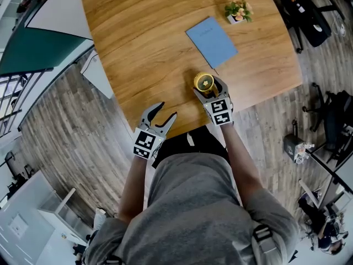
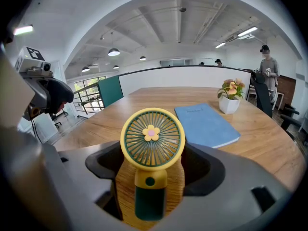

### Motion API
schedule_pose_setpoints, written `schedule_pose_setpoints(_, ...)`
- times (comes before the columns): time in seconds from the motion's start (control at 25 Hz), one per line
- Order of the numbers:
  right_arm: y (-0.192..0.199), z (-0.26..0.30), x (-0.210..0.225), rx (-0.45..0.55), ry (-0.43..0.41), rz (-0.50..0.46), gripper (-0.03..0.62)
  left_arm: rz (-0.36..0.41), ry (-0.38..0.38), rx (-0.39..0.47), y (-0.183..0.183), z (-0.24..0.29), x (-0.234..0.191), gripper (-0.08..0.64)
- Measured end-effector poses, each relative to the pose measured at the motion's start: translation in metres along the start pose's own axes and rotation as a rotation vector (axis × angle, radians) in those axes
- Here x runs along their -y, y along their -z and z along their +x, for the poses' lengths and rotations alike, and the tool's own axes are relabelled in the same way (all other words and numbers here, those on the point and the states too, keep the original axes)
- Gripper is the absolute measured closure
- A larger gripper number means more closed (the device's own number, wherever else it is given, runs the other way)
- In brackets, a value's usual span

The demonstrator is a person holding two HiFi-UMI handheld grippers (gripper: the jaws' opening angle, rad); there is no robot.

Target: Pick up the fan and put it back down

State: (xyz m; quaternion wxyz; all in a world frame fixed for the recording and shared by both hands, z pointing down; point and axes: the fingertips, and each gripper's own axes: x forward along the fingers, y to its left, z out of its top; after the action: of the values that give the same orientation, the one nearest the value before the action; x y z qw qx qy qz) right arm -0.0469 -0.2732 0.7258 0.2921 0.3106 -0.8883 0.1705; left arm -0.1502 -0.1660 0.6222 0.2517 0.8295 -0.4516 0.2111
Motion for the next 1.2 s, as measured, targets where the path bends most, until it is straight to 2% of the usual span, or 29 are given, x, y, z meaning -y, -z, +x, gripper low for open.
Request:
schedule_pose_setpoints(0.52,0.007,0.024,-0.001,-0.036,-0.017,0.008,0.213,0.004,0.013,-0.02,0.005,0.01,-0.013,0.319)
schedule_pose_setpoints(1.2,0.026,0.045,-0.005,-0.127,-0.005,-0.05,0.209,-0.009,0.029,-0.042,0.015,0.021,-0.026,0.319)
